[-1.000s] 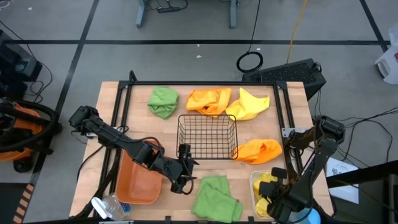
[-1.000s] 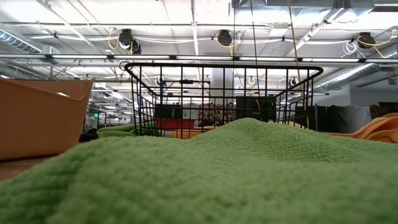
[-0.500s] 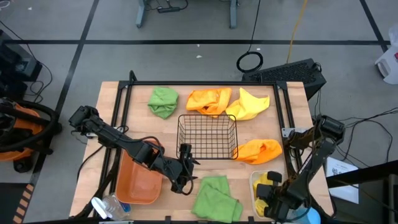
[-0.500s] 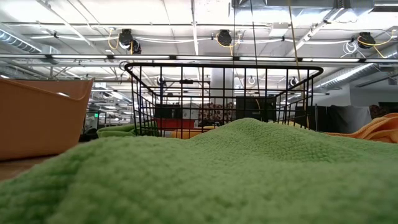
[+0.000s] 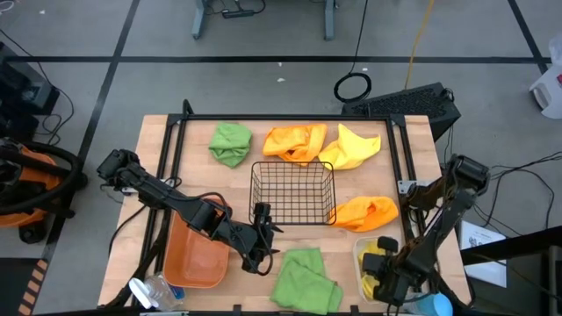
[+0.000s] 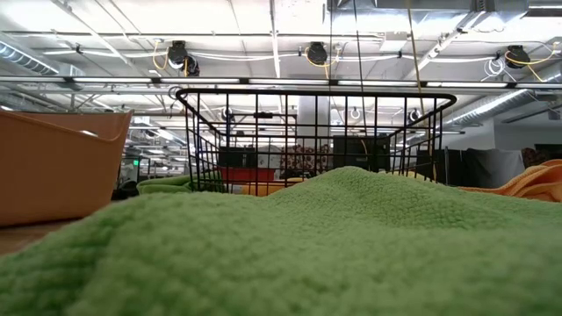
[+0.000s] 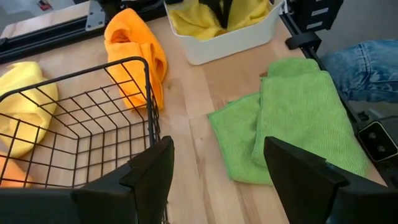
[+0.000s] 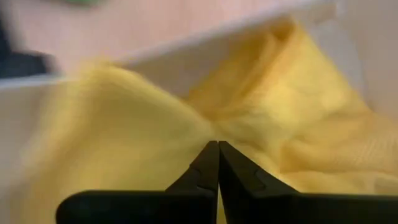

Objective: Sort microfiber towel by color & place in baskets
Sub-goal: Put the left yellow microfiber cloth into the white bin, then put the yellow microfiber cloth into the white bin

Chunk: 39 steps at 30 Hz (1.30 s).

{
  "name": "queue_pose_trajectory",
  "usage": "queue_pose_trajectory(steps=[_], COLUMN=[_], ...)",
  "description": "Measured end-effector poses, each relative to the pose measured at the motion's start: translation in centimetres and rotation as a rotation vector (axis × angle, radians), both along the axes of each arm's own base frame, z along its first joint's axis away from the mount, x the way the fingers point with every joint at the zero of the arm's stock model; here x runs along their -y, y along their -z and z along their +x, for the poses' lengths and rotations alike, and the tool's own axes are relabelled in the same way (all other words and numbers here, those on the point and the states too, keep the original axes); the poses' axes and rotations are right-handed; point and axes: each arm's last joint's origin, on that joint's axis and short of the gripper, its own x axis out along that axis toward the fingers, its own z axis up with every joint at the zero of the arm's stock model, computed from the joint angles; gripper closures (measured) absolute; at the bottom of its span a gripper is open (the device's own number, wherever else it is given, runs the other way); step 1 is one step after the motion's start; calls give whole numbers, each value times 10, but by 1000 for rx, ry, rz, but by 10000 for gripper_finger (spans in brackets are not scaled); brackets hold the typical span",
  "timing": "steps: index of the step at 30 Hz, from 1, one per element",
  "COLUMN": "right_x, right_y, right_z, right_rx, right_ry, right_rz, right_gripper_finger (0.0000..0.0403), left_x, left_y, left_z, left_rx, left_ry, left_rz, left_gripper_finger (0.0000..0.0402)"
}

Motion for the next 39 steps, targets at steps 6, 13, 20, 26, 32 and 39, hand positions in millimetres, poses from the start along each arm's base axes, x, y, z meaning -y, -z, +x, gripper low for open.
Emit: queue_pose_trajectory(steps=[6, 13, 20, 26, 32, 39], right_x=[3, 42, 99, 157, 226, 290], right_y=[-50, -83, -84, -87, -98, -98], right_z=[4, 23, 48, 73, 85, 84], right_rx=[46, 57, -130, -181, -121, 43], right_ry=[60, 203, 161, 77, 59, 99], right_rz=[54, -153, -313, -416, -429, -432], right_gripper_finger=[403, 403, 403, 403, 403, 384], left_x=[-2, -16, -37, -51, -57, -62], left_y=[-2, -2, 0, 1, 2, 8], left_z=[2, 8, 14, 19, 18, 12], left_rx=[26, 41, 8, 0, -6, -72], left_ry=[-14, -43, -99, -144, -225, -330], left_rz=[14, 84, 105, 101, 133, 176], left_gripper_finger=[147, 147, 147, 147, 147, 155])
